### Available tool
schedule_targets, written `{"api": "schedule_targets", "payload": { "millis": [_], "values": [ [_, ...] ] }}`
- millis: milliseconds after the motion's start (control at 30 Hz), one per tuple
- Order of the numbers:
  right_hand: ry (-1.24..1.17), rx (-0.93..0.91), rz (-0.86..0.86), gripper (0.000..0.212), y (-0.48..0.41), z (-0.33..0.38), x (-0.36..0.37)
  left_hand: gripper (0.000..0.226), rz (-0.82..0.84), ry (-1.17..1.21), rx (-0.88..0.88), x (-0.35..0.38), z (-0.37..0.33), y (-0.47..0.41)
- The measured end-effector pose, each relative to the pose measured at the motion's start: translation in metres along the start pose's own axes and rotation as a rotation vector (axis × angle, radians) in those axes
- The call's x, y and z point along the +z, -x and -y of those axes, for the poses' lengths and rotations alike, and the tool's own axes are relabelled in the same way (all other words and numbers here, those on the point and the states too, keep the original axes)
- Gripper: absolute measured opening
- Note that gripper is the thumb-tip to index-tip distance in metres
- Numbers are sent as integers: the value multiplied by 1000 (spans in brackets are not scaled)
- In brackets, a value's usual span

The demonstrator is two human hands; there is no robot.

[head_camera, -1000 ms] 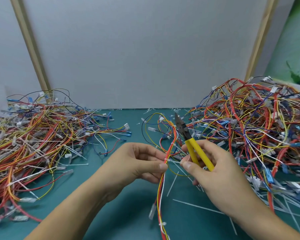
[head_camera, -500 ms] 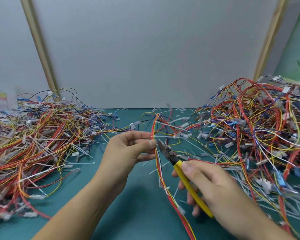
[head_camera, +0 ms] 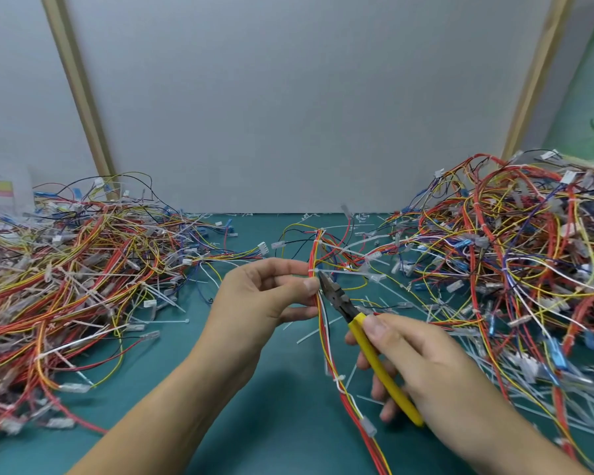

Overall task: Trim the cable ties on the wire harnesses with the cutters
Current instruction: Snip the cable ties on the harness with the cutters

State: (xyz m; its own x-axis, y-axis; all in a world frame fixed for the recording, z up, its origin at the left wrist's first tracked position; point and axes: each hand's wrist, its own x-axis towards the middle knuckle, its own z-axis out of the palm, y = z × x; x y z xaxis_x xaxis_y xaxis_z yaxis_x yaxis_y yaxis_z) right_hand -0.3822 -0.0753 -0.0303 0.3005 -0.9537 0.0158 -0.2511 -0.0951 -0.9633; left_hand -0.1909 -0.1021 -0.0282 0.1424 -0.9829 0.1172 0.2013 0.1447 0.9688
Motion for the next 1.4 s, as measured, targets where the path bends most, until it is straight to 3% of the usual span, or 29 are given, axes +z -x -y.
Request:
{"api": "schedule_targets", "payload": {
  "millis": [833,1033,1200,1400],
  "values": [
    [38,-55,-4,44,-2,-4,-1,12,18,12,5,4,4,2],
    [-48,-14,-20,46,-1,-3,-1,12,15,50,-9,3,4,0],
    [-78,-60,-89,45,-3,-1,-4,34,62,67,-92,2,3,-1],
    [-56,-92,-58,43,-3,-1,-4,22,76,-36,-70,4,4,1]
  ]
}}
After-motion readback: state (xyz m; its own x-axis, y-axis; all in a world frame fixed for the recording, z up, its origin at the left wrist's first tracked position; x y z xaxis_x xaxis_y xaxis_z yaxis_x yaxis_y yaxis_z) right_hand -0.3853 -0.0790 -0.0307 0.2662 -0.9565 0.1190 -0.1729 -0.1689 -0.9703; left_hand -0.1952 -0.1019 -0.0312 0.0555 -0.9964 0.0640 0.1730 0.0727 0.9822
